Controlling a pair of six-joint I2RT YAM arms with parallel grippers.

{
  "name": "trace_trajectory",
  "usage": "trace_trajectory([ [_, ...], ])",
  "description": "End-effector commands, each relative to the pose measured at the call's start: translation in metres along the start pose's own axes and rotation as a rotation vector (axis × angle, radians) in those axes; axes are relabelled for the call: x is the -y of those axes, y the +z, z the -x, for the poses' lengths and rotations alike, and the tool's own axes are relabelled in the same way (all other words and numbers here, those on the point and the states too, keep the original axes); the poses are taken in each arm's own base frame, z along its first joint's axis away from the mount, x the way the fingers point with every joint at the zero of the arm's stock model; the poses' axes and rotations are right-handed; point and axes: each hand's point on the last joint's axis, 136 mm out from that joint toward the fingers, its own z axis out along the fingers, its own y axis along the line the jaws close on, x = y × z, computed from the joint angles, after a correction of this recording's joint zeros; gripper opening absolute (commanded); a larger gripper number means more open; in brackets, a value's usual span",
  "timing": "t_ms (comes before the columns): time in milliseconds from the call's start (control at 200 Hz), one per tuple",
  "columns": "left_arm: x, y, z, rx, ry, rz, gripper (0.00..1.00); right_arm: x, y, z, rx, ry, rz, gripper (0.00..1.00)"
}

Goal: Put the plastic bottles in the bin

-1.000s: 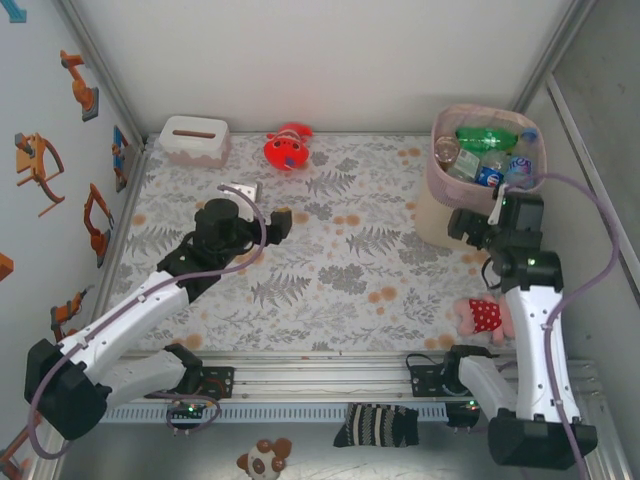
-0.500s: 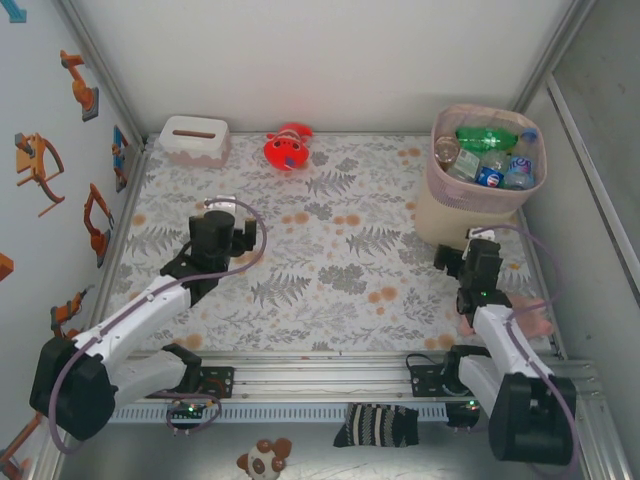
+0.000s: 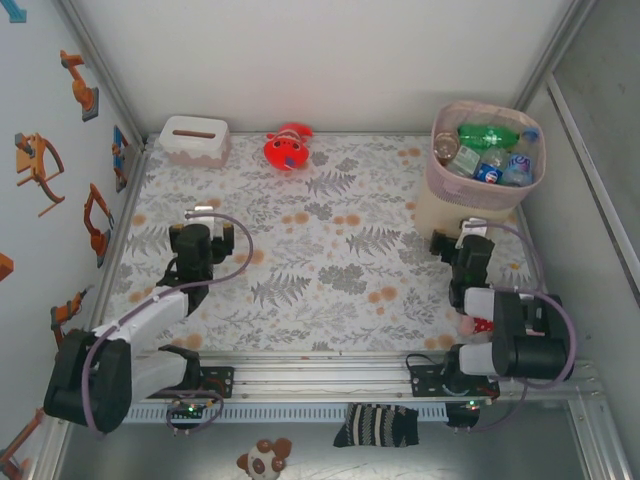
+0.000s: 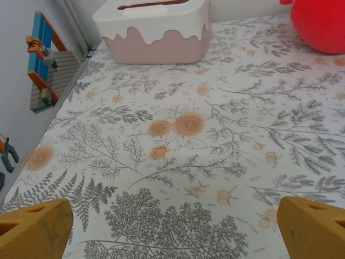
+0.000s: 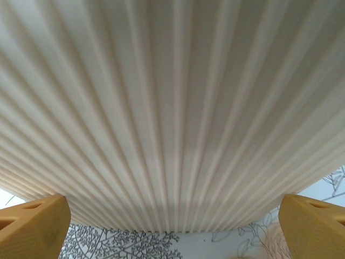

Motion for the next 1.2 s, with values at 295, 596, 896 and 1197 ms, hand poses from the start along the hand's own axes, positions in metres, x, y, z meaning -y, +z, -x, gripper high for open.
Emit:
trace_trajectory([
  [295,-0.008,0.040,-0.010,0.090,-0.084,-0.123,0.97,-0.008,0.026,0.022,0.066,0.010,0.022,0.99],
  [596,-0.002,0.062,-0.028,0.036,-0.124,-0.222,0.97,-0.011,0.028,0.024,0.063,-0.006,0.023,1.00],
  [896,-0.010,0.067,-0.028,0.015,-0.156,-0.202,0.97,-0.022,0.030,0.024,0.047,-0.034,0.078,1.00],
  [1197,-0.011,0.067,-0.029,0.012,-0.159,-0.197,0.97,-0.022,0.030,0.023,0.045,-0.032,0.080,1.00],
])
